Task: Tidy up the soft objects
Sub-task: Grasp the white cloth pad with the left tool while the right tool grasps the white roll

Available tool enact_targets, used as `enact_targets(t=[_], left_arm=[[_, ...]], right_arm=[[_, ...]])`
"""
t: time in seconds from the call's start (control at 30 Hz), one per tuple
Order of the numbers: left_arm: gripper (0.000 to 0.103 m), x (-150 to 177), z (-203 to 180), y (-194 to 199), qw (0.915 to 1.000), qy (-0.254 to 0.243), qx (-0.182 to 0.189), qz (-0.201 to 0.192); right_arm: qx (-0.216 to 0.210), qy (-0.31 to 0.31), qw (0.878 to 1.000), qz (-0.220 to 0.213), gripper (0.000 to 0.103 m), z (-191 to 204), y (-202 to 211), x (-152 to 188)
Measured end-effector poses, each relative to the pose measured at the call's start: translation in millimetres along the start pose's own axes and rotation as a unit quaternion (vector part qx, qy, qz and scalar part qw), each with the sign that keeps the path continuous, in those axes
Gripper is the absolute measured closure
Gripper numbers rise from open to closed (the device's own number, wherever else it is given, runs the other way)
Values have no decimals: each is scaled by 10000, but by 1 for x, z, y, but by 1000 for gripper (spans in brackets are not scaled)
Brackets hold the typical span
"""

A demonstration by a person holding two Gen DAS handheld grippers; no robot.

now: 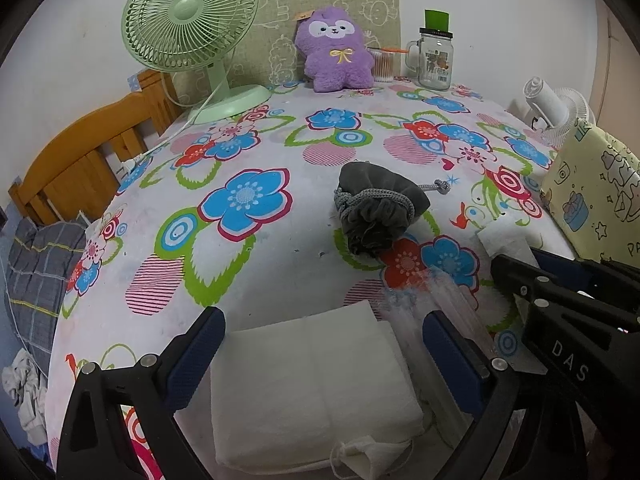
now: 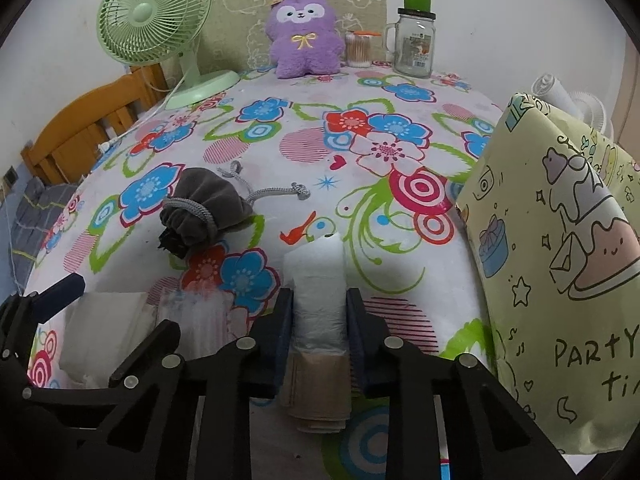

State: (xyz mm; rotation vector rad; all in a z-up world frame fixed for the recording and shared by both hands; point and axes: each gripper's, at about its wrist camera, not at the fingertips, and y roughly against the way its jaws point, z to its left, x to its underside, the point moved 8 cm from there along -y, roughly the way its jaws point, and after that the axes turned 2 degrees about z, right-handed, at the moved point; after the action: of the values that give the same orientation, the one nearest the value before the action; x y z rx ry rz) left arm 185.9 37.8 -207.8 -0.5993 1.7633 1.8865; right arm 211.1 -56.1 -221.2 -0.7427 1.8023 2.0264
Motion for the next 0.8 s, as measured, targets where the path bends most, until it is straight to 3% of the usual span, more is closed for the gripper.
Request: enact_targets(t=[0.37, 0.8], left_arm=[[3, 4, 14, 13, 9997, 216, -26, -104], [3, 19, 12, -1, 9995, 229, 59, 203]], right_arm=[[-55, 213, 9996, -190, 76, 20, 17, -2], [-54, 271, 9995, -117, 76, 28, 15, -1]])
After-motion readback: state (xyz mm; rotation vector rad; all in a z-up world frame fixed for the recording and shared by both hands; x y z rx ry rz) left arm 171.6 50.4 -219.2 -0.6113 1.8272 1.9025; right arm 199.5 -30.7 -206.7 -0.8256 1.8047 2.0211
